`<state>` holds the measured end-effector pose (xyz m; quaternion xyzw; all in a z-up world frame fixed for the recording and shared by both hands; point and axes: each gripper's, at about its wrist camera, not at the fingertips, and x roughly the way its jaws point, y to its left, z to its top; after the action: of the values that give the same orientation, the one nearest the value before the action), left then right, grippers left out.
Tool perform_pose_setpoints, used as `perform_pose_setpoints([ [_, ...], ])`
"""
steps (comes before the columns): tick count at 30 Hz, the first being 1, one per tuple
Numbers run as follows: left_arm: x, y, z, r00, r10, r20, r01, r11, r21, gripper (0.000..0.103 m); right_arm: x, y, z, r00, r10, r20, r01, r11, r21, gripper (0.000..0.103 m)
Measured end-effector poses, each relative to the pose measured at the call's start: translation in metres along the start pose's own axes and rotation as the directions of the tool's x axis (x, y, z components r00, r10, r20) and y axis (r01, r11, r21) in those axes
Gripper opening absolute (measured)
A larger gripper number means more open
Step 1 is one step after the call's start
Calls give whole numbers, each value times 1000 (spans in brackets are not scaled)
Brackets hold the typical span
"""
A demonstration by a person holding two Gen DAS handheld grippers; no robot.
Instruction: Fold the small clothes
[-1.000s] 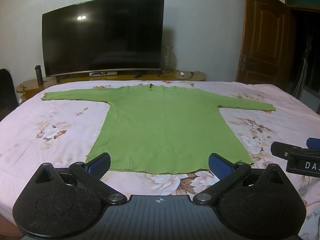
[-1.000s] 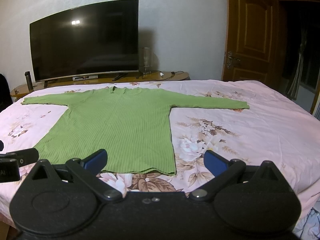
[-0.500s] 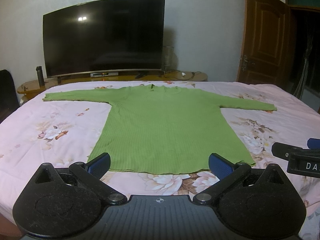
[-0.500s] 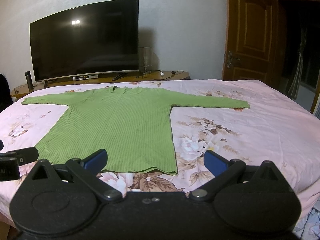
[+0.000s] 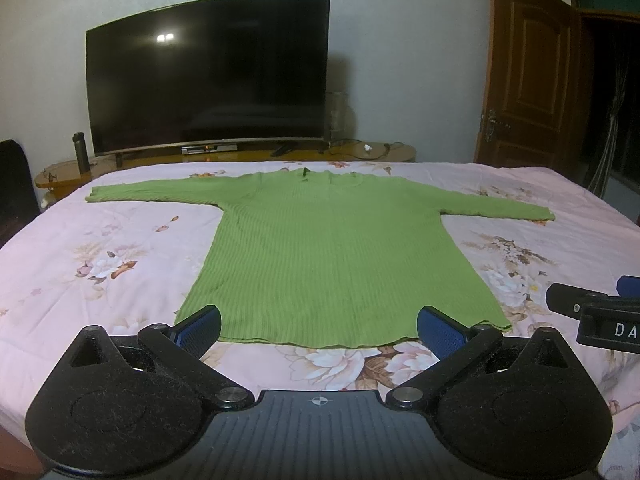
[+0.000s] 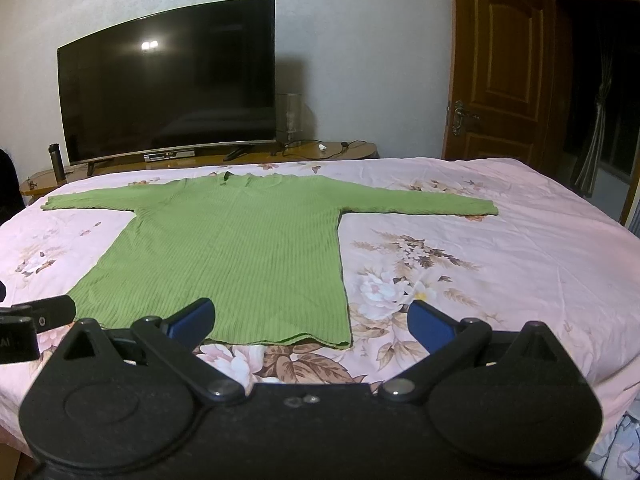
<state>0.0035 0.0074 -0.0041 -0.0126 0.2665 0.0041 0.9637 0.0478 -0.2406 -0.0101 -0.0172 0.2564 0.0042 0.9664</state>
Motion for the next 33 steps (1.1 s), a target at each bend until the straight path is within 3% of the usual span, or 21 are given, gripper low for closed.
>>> perform_pose_setpoints([
  [33,0,-2,3,1000,6,-9,-6,1000,-20,103,0,-4,0,1000,15,2,-15,1000,-3,103],
])
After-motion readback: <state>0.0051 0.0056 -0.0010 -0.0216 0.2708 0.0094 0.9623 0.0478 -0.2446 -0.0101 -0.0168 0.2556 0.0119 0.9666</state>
